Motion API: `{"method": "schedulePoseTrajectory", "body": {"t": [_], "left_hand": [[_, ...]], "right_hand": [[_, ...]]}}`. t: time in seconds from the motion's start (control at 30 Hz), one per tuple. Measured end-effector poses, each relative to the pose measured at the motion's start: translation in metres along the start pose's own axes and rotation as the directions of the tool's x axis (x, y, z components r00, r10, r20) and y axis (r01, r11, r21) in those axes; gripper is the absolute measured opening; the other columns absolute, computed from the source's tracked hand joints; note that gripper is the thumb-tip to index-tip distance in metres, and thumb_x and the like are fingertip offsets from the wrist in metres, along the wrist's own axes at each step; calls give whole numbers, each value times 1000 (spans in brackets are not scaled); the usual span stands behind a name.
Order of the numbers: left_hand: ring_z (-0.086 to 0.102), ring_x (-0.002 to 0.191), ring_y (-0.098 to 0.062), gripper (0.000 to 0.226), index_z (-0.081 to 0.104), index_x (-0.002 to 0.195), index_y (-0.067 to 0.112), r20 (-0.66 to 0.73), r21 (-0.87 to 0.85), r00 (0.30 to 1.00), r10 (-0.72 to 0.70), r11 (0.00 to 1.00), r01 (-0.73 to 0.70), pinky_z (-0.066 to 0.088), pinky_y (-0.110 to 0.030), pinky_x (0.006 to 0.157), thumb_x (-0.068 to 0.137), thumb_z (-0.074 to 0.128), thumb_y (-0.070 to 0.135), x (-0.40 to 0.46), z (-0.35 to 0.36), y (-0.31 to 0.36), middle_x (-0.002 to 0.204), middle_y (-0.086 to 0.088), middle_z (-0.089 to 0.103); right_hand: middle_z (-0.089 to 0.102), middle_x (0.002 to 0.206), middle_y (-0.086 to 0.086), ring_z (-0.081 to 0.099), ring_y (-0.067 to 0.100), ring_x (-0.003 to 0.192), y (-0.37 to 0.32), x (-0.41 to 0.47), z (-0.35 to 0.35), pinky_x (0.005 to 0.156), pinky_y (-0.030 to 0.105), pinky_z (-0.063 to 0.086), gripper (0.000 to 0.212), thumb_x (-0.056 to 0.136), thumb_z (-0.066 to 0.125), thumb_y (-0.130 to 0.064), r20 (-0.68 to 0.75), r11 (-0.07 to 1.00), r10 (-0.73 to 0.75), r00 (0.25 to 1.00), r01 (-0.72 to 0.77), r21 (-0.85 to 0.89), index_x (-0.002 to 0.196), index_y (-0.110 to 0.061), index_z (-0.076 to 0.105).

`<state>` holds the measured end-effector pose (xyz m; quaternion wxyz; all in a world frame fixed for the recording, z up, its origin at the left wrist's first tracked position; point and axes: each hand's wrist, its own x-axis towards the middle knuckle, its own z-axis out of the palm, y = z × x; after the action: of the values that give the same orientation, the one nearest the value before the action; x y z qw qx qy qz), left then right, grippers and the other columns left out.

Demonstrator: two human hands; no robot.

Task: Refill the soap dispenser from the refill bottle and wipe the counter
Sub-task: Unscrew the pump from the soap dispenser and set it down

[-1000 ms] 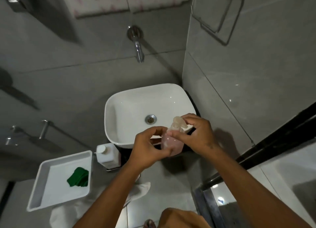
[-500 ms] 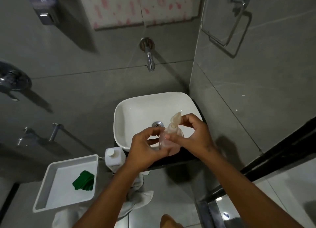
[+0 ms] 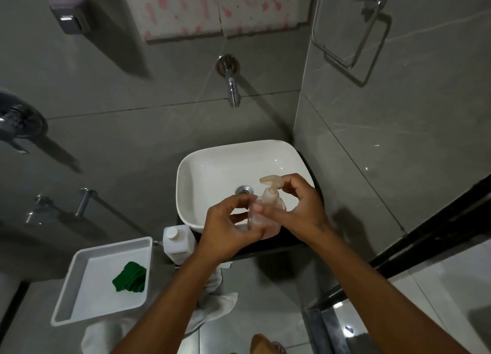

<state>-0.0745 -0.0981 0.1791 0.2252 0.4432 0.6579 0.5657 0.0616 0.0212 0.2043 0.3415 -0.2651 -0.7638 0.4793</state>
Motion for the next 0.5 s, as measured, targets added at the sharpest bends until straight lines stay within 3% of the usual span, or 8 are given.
{"method": "schedulePoseTrajectory", "body": {"t": [0.07, 0.2, 0.3, 0.37, 0.5], "left_hand": [[72, 104, -11, 48, 74, 109, 32, 3, -10, 1000, 0, 1000, 0, 60, -28, 88, 63, 83, 22, 0, 1, 1, 105, 12, 76], [72, 106, -11, 50, 73, 115, 23, -2, -6, 1000, 7, 1000, -7, 60, -26, 89, 66, 84, 21, 1, -1, -1, 108, 11, 76], [72, 105, -11, 50, 73, 114, 27, 1, 2, 1000, 25, 1000, -25, 58, -21, 86, 68, 87, 12, 2, -3, -2, 107, 12, 76], [72, 103, -10, 51, 73, 109, 37, -4, -7, 1000, 18, 1000, -18, 57, -17, 84, 67, 87, 12, 3, -3, 0, 106, 14, 75], [72, 104, -10, 51, 73, 107, 40, -9, -16, 1000, 0, 1000, 0, 58, -20, 87, 63, 89, 20, 2, -2, -3, 107, 14, 76]], "right_hand": [[68, 112, -3, 64, 14, 109, 1, 1, 0, 96, 42, 53, 44, 73, 78, -48, -13, 1000, -9, 1000, 9, -9, 103, -17, 68], [65, 110, -14, 62, 8, 109, 1, 3, 0, 95, 28, 52, 49, 70, 78, -54, 8, 1000, -1, 1000, 1, -16, 107, -25, 64], [67, 100, -11, 65, 11, 100, 2, 4, 0, 93, 35, 55, 39, 71, 79, -49, -27, 1000, 2, 1000, -2, 11, 97, -22, 67], [71, 99, -5, 68, 18, 101, 0, 6, -2, 93, 42, 57, 29, 74, 79, -41, -30, 995, -9, 999, 12, 101, 97, -25, 72], [78, 92, -8, 74, 15, 94, -14, 14, -10, 82, 26, 58, 21, 68, 81, -35, -117, 935, 19, 993, 24, 354, 89, -36, 76]]}}
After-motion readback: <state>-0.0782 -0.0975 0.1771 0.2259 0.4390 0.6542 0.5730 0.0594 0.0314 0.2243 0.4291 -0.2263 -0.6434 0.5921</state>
